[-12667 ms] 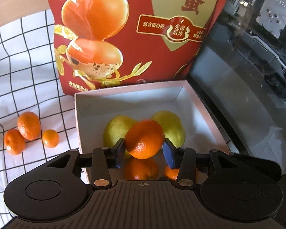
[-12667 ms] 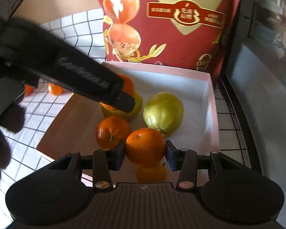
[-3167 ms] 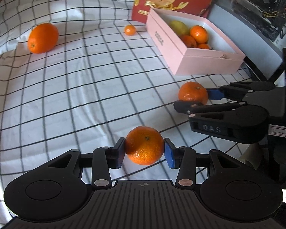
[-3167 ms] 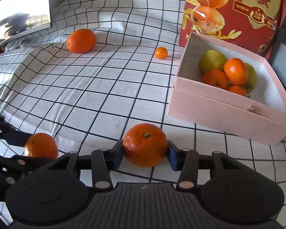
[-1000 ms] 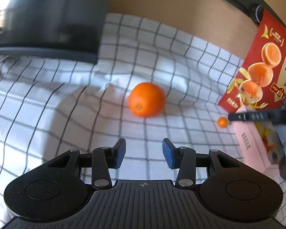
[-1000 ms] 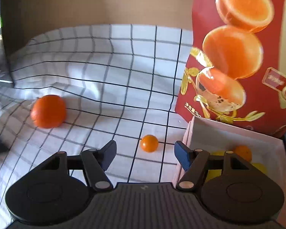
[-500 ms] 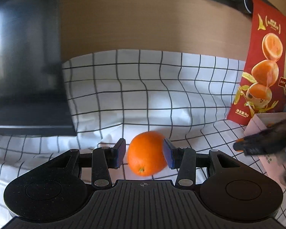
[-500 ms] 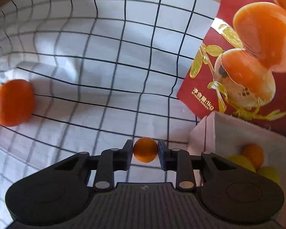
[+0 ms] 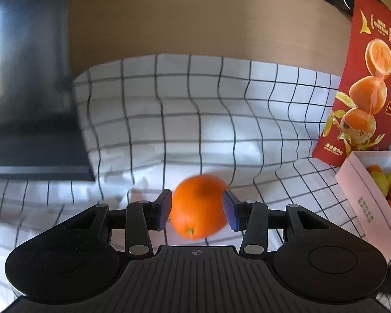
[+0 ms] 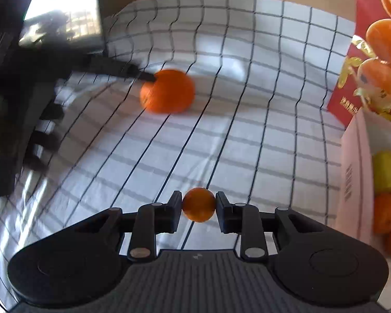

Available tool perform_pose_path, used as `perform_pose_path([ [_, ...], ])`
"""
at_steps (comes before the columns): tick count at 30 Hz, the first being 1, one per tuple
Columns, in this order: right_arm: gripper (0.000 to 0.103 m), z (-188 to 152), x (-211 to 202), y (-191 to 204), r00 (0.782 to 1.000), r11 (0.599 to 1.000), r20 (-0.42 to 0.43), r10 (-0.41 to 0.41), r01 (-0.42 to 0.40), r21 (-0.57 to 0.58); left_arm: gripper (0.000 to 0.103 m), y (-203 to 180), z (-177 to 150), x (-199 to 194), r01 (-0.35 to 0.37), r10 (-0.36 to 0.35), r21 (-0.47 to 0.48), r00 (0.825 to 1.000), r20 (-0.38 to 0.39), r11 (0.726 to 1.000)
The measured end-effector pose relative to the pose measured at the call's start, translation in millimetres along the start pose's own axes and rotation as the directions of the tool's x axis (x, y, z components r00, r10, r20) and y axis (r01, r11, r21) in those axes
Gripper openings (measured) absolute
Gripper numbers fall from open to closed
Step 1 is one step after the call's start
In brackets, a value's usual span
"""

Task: Organize fruits

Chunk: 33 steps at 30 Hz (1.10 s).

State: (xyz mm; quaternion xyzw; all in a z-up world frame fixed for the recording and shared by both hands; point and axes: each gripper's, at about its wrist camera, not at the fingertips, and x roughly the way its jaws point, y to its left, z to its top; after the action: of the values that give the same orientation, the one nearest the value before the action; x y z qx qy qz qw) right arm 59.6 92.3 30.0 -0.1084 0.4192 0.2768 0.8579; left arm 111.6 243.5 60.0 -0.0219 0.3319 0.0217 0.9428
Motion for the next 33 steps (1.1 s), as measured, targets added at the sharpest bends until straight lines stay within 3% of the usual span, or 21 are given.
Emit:
perform_pose_path([
  [5,0.027,-17,2,6,1.000,1.000,-0.008,-0.016,0.016,-0.006,0.049,-26,14,21,-0.039,0.045,0.183,0.999,-0.028,0.982],
  [9,0.028,-23,0,5,0.999,0.999,-0.001,-0.032,0.032,-0.015,0.053,-31,10,35,-0.075,0.089,0.252,0.995,-0.046,0.965],
  [12,0.032,-30,-7,6,0.997,0.996,0.029,-0.072,0.073,-0.043,0.054,-28,7,38,-0.057,0.065,0.261,0.998,-0.024,0.964],
  [13,0.039,-31,-9,6,0.997,0.996,0.035,-0.074,0.076,-0.047,0.054,-29,8,39,-0.050,0.060,0.260,0.998,-0.030,0.964],
  [16,0.047,-34,-16,0,0.996,0.996,0.044,-0.082,0.084,-0.043,0.056,-30,11,42,0.016,0.005,0.245,0.996,-0.086,0.969],
  [20,0.047,-38,-20,-10,0.995,0.995,0.024,-0.096,0.096,-0.024,0.061,-31,14,49,-0.014,0.045,0.248,0.992,-0.120,0.969],
  [25,0.050,-47,-31,-19,0.994,0.995,0.024,-0.103,0.103,0.005,0.064,-22,27,60,0.001,0.027,0.177,0.987,-0.156,0.984],
  [28,0.053,-53,-37,-22,0.993,0.993,0.021,-0.114,0.113,0.016,0.076,-23,29,70,-0.001,0.055,0.225,0.972,-0.230,0.974],
  [30,0.054,-59,-41,-25,0.993,0.993,0.018,-0.119,0.119,0.022,0.077,-22,28,74,0.000,0.065,0.254,0.967,-0.247,0.967],
  [33,0.055,-68,-47,-30,0.991,0.991,0.015,-0.130,0.129,0.039,0.077,-14,29,83,-0.023,0.082,0.220,0.962,-0.261,0.975],
])
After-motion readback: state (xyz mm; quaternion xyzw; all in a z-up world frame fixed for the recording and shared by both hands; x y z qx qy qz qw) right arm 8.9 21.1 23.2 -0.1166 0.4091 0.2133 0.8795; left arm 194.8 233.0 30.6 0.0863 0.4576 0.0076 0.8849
